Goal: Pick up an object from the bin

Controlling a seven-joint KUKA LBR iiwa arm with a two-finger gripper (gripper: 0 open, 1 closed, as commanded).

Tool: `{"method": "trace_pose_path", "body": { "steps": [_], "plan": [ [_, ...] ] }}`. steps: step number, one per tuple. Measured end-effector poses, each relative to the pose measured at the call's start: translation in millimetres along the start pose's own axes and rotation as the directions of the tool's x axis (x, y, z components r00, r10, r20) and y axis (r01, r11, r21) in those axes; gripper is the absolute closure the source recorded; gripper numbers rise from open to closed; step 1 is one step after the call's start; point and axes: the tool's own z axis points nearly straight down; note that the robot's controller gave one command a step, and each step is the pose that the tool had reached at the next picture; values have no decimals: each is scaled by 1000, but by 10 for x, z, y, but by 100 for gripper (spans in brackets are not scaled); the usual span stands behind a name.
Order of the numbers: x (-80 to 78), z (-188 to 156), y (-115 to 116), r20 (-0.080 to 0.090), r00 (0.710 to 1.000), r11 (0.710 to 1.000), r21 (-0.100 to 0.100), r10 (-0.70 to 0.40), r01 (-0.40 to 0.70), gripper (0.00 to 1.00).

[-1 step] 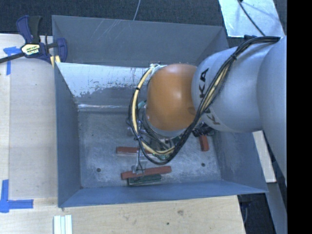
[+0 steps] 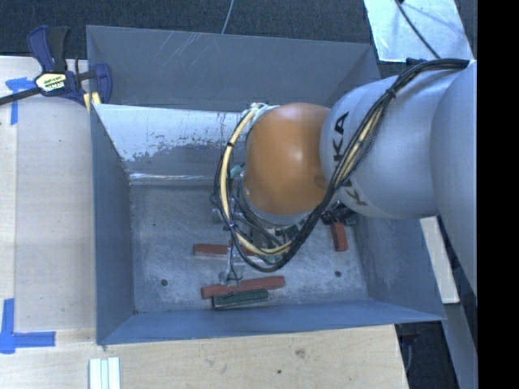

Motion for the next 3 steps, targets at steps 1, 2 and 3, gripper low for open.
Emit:
{"method": "trace_pose_path", "body": {
  "steps": [1, 2, 3],
  "plan": [
    [-566, 754, -385, 4, 1000, 1000, 0, -19, 19, 100],
    [-566, 754, -385, 4, 1000, 1000, 0, -19, 19, 100],
    [-605, -1048, -616, 8, 1000, 1000, 0, -7, 7, 100]
  ]
}}
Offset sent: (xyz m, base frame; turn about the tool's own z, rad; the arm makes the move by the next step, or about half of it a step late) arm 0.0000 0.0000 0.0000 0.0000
